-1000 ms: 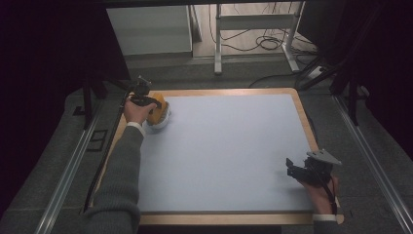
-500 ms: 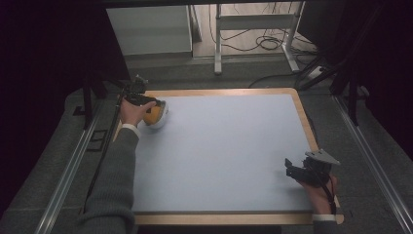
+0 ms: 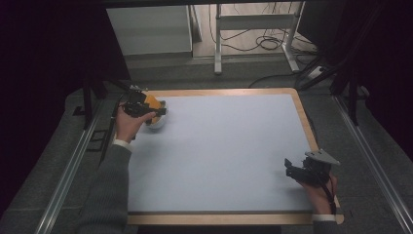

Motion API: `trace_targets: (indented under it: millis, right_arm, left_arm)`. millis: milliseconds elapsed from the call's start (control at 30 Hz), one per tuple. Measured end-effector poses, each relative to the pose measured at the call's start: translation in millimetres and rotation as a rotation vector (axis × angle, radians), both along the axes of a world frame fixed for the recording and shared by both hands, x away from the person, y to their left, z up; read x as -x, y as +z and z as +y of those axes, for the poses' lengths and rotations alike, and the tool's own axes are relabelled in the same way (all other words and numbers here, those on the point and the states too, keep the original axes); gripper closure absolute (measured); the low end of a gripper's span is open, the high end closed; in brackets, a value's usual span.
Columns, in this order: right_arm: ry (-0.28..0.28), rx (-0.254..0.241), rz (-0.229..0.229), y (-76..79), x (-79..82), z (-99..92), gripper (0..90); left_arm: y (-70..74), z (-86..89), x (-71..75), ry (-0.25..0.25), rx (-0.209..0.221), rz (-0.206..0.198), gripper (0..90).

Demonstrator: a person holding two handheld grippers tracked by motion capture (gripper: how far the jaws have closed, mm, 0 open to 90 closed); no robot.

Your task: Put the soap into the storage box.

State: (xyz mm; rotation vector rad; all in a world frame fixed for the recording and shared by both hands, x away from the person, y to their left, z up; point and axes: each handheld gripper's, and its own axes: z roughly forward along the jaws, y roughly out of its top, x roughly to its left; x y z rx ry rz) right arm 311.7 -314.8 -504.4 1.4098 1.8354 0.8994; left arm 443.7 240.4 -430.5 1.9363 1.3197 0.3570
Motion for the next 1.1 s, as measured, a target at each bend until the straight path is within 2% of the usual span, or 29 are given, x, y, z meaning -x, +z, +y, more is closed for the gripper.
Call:
trace_targets:
  millis: [100,133,167,200,233,267,367,400,467,500,533,600,733,867,1033,1100]
  right_arm:
    - [0.005,0.001,0.002,0.4,0.1,1.0,7.6]
    - [0.005,0.001,0.002,0.4,0.1,1.0,7.6]
    - [0.006,0.002,0.002,0.6,0.3,1.2,7.6]
    - [0.008,0.003,0.000,0.8,0.4,1.6,7.6]
    - [0.008,0.003,0.000,0.8,0.4,1.6,7.6]
    - [0.009,0.001,-0.001,1.4,0.7,2.2,7.6]
    - [0.010,0.002,-0.002,2.1,1.4,3.2,7.6]
    - [0.010,0.002,-0.003,2.4,1.6,3.4,7.6]
    - [0.011,0.003,-0.004,2.6,1.7,3.7,7.6]
    - [0.013,0.003,-0.003,2.6,1.7,3.9,7.6]
    - [0.014,0.003,-0.003,2.6,1.6,4.0,7.6]
    - [0.016,0.002,-0.002,2.8,1.7,4.1,7.6]
    - [0.017,0.005,-0.001,2.3,1.5,4.6,7.6]
    - [0.020,0.011,0.001,1.9,1.6,6.4,7.6]
    - [0.013,0.010,-0.003,2.5,1.5,5.7,7.6]
    - [0.013,0.010,-0.005,2.8,1.5,6.0,7.6]
  left_arm:
    - [-5.2,-6.3,18.3,-0.049,0.005,-0.008,18.3]
    - [-5.2,-6.3,18.3,-0.049,0.005,-0.008,18.3]
    - [-7.2,-8.3,24.6,-0.063,0.008,-0.015,18.3]
    - [-11.5,-12.0,37.0,-0.090,0.020,-0.023,18.3]
    - [-11.5,-12.0,37.0,-0.090,0.020,-0.023,18.2]
    - [-16.6,-15.0,49.0,-0.115,0.028,-0.024,18.1]
    - [-24.7,-16.7,67.0,-0.134,0.033,-0.030,18.1]
    - [-27.9,-16.9,73.6,-0.128,0.042,-0.032,18.0]
    - [-35.2,-16.7,85.9,-0.119,0.033,-0.043,17.9]
    - [-35.2,-16.7,85.9,-0.119,0.033,-0.043,17.9]
    - [-43.5,-16.6,96.8,-0.118,0.043,-0.042,17.9]
    - [-51.5,-16.2,106.1,-0.126,0.039,-0.044,17.9]
    - [-62.3,-14.6,117.7,-0.107,0.028,-0.042,18.2]
    - [-68.4,-12.1,123.1,-0.109,0.039,-0.040,18.5]
    - [-72.1,-10.0,125.9,-0.113,0.032,-0.036,18.7]
    - [-70.7,-9.2,127.6,-0.109,0.048,-0.046,18.8]
